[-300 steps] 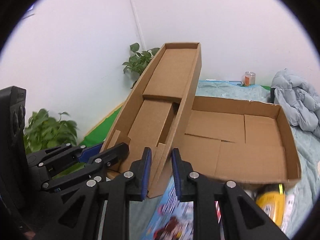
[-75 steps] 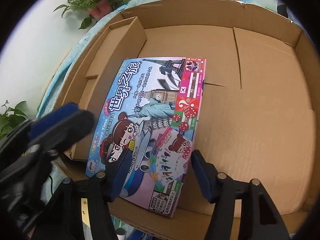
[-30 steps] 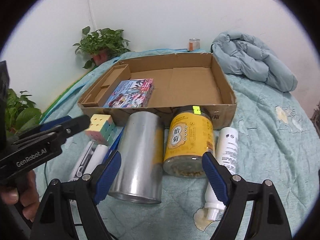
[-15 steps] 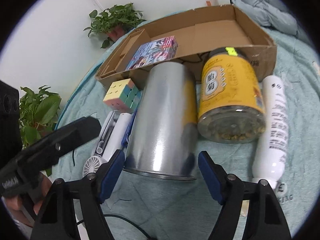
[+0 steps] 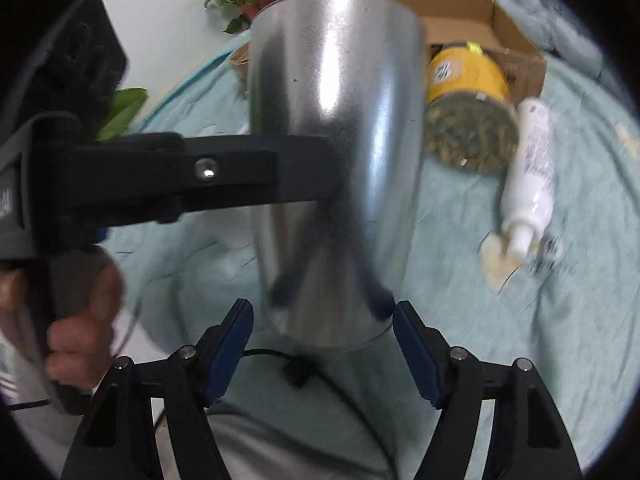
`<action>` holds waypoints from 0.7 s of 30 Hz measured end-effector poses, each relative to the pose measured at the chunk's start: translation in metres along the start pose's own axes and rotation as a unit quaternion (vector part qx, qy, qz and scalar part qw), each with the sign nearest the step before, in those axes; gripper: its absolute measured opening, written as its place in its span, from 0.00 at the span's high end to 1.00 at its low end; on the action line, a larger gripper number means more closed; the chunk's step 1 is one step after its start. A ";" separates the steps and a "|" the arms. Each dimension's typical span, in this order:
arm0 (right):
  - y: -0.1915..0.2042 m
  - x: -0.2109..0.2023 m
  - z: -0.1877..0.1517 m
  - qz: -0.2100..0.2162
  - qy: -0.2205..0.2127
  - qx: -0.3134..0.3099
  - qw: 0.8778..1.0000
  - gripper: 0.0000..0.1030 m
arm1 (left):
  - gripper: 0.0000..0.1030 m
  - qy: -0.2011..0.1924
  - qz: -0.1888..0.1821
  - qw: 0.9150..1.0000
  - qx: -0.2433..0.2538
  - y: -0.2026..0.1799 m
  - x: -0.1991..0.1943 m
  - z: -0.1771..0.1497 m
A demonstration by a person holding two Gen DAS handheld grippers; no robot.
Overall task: Organize rigid objects
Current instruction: 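Grasp the silver metal can with both tools, then lift the silver can with both tools and carry it over the box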
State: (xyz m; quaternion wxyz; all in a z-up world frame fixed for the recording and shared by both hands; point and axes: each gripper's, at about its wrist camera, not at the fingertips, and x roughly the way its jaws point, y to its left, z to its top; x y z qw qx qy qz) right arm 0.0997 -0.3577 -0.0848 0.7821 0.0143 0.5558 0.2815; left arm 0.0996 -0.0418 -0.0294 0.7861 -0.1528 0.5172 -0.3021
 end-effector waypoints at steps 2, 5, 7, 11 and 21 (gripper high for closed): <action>-0.010 -0.008 0.002 0.048 -0.005 0.023 0.999 0.30 | 0.18 -0.001 0.021 1.000 0.010 -0.002 0.005 0.001; -0.026 -0.011 0.013 0.050 -0.020 0.040 0.998 0.30 | 0.21 0.007 0.035 0.999 0.014 -0.002 0.016 0.007; -0.036 -0.007 0.021 0.055 -0.022 0.054 0.997 0.30 | 0.24 0.018 0.049 0.998 0.023 -0.003 0.026 0.014; -0.054 0.006 0.039 0.076 -0.022 0.089 0.993 0.30 | 0.22 0.025 0.051 0.998 -0.008 0.012 0.039 0.023; -0.044 0.029 0.055 0.088 -0.009 0.076 0.993 0.21 | 0.23 0.032 0.048 0.998 -0.010 0.018 0.040 0.028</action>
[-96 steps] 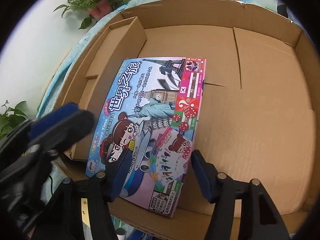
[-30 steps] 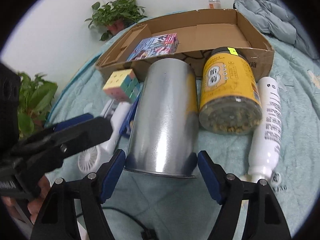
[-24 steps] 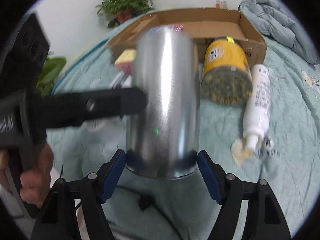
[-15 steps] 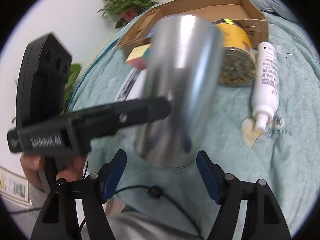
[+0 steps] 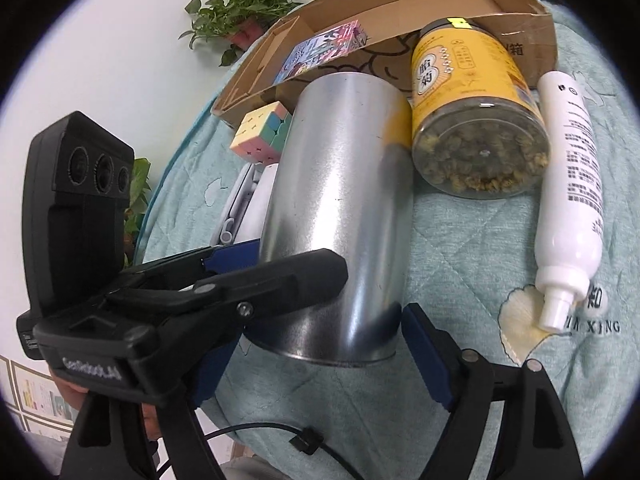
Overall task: Organize rigid objects
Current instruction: 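Lift the silver can with both tools and carry it over the box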
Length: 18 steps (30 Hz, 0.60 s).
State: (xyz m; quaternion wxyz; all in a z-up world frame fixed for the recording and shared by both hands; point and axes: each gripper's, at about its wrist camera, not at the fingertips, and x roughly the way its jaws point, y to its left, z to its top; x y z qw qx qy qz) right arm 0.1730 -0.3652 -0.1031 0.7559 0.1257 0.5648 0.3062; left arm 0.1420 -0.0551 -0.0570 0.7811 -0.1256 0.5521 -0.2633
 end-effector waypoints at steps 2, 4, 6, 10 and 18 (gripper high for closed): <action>0.002 0.005 0.001 -0.007 0.001 -0.005 1.000 0.19 | 0.23 -0.001 0.000 1.000 0.002 -0.001 0.000 -0.001; 0.005 0.007 0.002 -0.012 0.002 -0.009 1.000 0.18 | 0.23 -0.002 -0.001 1.000 0.004 -0.001 -0.001 -0.001; 0.009 0.012 0.005 -0.020 0.003 -0.014 1.000 0.18 | 0.24 -0.002 -0.003 1.000 0.004 -0.001 -0.002 -0.002; 0.016 0.011 0.003 -0.038 -0.001 -0.025 0.999 0.18 | 0.25 -0.011 -0.005 1.000 0.019 -0.008 -0.010 -0.007; 0.045 -0.017 0.009 -0.065 -0.051 -0.057 0.995 0.18 | 0.26 -0.079 -0.007 0.996 0.050 -0.031 -0.056 0.006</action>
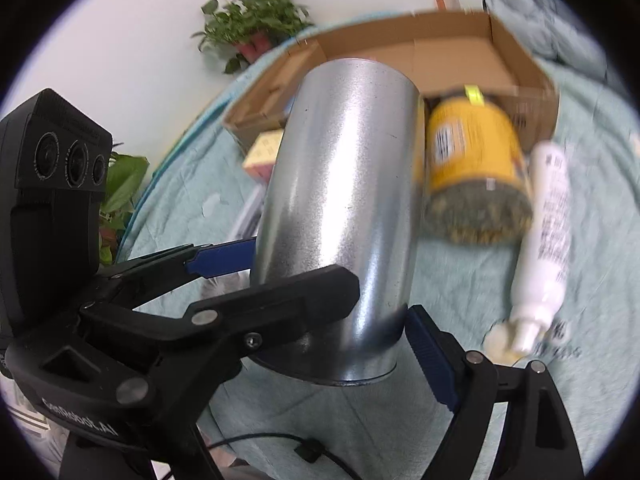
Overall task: Organize rigid objects
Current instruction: 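Lift the silver can with both tools and carry it over the box, then set the silver can down beside the game box and open both tools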
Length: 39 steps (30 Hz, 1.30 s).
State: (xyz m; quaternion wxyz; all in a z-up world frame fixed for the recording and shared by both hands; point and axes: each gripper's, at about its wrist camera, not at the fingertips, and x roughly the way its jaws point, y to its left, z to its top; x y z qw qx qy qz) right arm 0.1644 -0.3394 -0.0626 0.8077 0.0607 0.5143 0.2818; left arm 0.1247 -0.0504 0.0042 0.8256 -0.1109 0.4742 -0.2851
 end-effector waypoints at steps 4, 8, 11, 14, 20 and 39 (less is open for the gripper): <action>0.012 -0.015 0.019 -0.011 -0.032 -0.025 0.999 0.18 | 0.26 -0.028 0.005 0.999 0.023 -0.008 -0.020 0.024; 0.020 -0.020 0.037 -0.020 -0.055 -0.040 0.997 0.19 | 0.26 -0.044 0.018 0.998 0.040 -0.016 -0.029 0.051; 0.018 -0.024 0.049 -0.018 -0.067 -0.043 0.997 0.19 | 0.26 -0.053 0.025 0.997 0.055 -0.019 -0.034 0.069; 0.015 -0.026 0.062 -0.017 -0.074 -0.045 0.996 0.19 | 0.26 -0.055 0.022 0.997 0.058 -0.018 -0.037 0.081; 0.012 -0.019 0.095 -0.030 -0.060 -0.037 0.997 0.18 | 0.26 -0.034 0.017 0.998 0.051 -0.009 -0.024 0.124; -0.046 0.076 0.201 -0.031 0.104 -0.005 0.994 0.18 | 0.27 0.078 -0.005 0.996 -0.052 0.084 0.099 0.232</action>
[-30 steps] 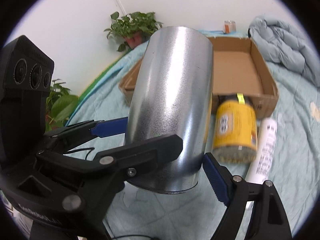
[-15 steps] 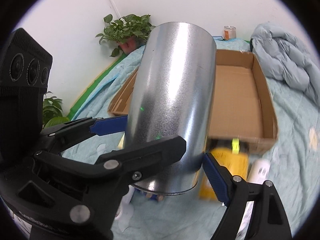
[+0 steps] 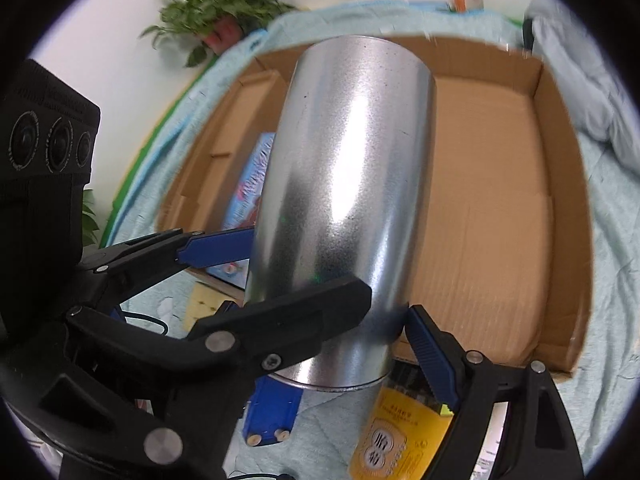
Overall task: Organize rigid objects
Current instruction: 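Set the silver can down beside the game box and open both tools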
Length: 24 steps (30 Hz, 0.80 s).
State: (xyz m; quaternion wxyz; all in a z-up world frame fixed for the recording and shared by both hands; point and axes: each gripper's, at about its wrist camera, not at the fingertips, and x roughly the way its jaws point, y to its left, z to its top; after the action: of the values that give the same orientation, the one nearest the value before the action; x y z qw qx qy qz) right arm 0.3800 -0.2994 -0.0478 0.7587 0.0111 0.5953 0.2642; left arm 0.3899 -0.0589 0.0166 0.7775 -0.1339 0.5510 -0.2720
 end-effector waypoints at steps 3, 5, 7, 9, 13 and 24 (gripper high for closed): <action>-0.011 0.018 0.003 0.003 0.019 0.012 1.000 0.18 | 0.26 0.015 0.000 1.000 -0.008 0.012 0.019 0.002; -0.015 0.029 0.004 0.006 0.032 0.021 0.999 0.19 | 0.27 0.027 0.005 1.000 -0.015 0.024 0.035 0.001; -0.019 0.041 0.004 0.010 0.046 0.027 0.999 0.19 | 0.27 0.041 0.011 0.999 -0.021 0.030 0.048 -0.001; -0.022 0.051 0.004 0.011 0.056 0.037 0.998 0.19 | 0.26 0.044 0.006 0.998 -0.033 0.036 0.055 -0.001; -0.024 0.051 0.004 0.017 0.052 0.046 0.997 0.19 | 0.26 0.040 0.002 0.999 -0.028 0.040 0.056 -0.002; -0.026 0.015 -0.015 0.025 0.013 0.037 0.999 0.43 | 0.28 0.041 0.006 0.999 -0.034 0.038 0.042 -0.008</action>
State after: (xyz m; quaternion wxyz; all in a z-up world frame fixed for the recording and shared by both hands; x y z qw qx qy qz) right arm 0.3790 -0.3201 -0.0739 0.7428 0.0509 0.6144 0.2611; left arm 0.4034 -0.0512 -0.0388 0.7506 -0.1461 0.5923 -0.2538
